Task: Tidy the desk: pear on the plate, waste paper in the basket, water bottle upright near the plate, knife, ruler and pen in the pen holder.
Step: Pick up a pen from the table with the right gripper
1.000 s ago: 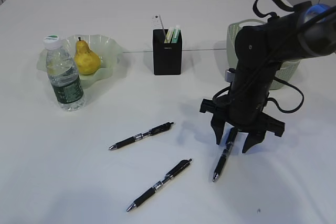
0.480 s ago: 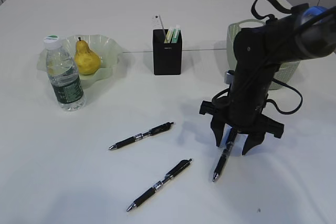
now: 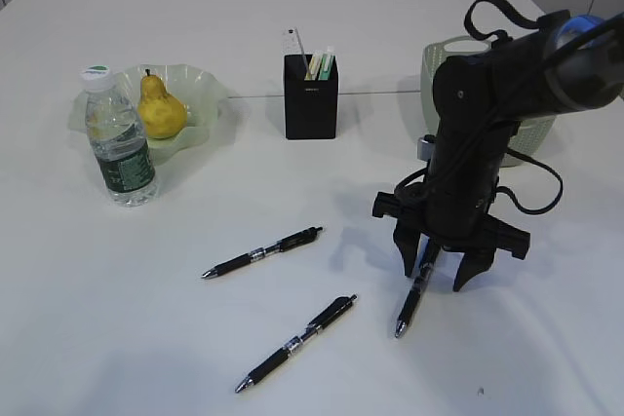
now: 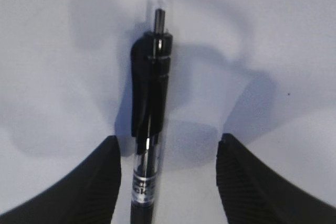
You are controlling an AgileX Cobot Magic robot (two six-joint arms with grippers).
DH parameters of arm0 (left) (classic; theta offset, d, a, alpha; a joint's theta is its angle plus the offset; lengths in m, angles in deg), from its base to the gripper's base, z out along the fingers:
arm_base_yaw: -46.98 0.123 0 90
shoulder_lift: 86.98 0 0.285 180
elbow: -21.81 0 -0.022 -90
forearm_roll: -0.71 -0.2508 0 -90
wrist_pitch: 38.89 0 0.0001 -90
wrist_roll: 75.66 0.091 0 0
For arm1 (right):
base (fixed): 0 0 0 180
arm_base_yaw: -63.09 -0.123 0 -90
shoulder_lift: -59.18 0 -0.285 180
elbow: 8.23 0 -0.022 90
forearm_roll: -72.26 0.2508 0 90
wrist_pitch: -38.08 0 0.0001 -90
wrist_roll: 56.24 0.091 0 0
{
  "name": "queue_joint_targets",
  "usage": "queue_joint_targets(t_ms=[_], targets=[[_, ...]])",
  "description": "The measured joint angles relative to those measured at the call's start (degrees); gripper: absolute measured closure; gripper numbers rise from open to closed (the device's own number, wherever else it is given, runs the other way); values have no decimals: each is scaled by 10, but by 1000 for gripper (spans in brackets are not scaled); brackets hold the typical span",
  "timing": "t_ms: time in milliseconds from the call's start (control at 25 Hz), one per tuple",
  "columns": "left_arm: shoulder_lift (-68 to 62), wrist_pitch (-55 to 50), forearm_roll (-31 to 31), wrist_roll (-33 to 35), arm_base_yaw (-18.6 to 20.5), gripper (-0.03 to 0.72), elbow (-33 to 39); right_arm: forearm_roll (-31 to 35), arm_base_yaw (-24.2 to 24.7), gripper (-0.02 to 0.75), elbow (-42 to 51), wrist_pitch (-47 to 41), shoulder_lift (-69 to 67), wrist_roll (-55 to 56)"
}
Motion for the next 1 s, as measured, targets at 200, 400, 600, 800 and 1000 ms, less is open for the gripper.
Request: queue_joint_targets(t_ms=[200,400,600,800,1000], targets=[[0,0,-8,0,0,449,0,-1,0,279,0,-1,0,2],[0,0,-9,0,0,449,0,-1,0,279,0,-5,0,2],[0,0,-11,0,0,449,0,4,0,279,0,-20,0,2],[0,0,-15,0,0,449,0,9,0,279,0,-30,0,2],[0,0,-16,0,0,449,0,9,0,291,0,-30,0,2]])
